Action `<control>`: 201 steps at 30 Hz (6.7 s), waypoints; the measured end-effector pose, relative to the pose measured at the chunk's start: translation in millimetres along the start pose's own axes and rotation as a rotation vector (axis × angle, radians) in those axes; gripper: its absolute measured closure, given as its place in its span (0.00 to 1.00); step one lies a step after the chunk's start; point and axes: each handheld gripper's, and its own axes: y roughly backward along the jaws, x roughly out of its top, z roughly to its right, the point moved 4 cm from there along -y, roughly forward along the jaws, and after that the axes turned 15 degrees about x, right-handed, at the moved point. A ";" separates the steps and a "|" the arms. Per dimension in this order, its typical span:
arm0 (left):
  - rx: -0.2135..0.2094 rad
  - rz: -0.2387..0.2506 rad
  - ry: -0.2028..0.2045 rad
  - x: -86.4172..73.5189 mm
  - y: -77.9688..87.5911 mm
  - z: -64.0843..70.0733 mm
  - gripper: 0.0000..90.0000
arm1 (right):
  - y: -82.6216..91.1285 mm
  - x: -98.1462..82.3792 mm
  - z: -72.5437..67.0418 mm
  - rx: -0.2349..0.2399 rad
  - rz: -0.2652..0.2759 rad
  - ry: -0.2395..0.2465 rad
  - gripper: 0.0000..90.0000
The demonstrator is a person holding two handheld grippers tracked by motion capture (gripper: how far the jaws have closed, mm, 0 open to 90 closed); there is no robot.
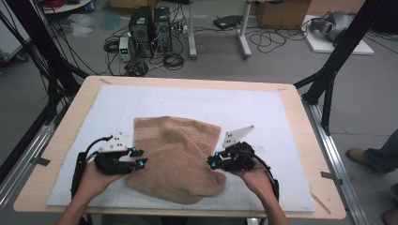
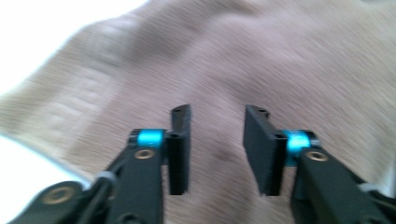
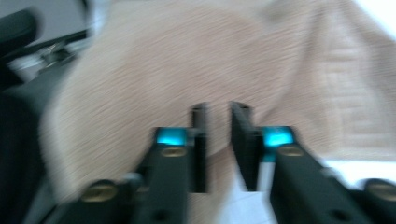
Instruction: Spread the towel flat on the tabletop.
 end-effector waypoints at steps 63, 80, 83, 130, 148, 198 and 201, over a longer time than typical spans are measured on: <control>0.226 -0.042 0.102 77.5 -69.6 -82.6 0.63 | 76.0 35.5 125.0 -0.425 0.028 -0.161 0.66; 0.003 -0.070 0.035 9.6 -30.1 -10.1 0.50 | 37.2 -42.4 21.3 -0.185 0.043 -0.071 0.59; -0.021 -0.026 0.026 6.3 -13.7 1.5 0.50 | 30.1 -48.9 4.4 -0.147 0.047 -0.058 0.57; 0.125 -0.111 0.197 22.4 -95.3 -56.6 0.81 | 5.5 -11.7 113.8 -0.239 -0.028 -0.212 0.88; 0.050 0.008 0.046 31.0 -17.0 -16.2 0.50 | 26.6 -16.1 38.4 -0.214 0.032 -0.051 0.64; 0.056 0.075 -0.042 55.4 5.6 5.7 0.91 | 46.6 25.5 2.1 -0.215 0.047 0.082 0.96; 0.102 0.023 -0.019 52.9 -21.8 -6.5 0.91 | 37.3 28.0 29.5 -0.225 0.024 0.032 0.96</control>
